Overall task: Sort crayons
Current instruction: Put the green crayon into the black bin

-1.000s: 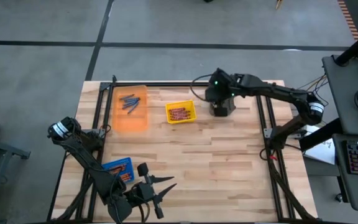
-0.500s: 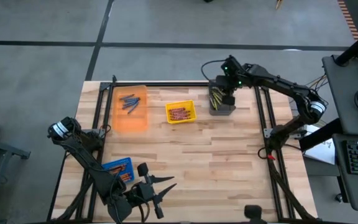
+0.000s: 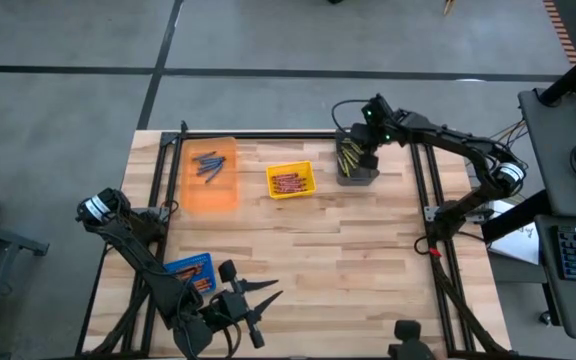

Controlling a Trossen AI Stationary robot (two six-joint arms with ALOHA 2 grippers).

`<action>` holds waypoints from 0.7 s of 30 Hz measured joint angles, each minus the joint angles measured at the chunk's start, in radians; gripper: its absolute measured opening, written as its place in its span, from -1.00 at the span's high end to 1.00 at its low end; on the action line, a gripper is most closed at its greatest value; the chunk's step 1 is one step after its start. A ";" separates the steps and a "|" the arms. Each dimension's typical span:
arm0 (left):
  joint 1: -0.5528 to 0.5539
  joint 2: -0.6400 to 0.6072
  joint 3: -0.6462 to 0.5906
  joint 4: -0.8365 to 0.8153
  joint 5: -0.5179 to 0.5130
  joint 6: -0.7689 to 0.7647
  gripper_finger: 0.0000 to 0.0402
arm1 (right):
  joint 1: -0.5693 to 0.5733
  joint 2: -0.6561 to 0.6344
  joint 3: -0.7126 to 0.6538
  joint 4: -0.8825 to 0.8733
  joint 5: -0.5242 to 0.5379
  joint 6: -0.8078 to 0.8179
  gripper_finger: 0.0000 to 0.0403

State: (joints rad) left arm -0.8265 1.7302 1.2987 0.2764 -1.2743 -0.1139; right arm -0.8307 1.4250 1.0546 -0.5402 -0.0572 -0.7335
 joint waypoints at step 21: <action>0.004 0.000 0.001 0.000 0.000 -0.003 0.55 | 0.012 0.000 -0.065 -0.151 -0.216 0.212 0.95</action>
State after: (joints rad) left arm -0.8223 1.7302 1.2995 0.2764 -1.2747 -0.1169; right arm -0.8189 1.4254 0.9894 -0.6914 -0.2729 -0.5219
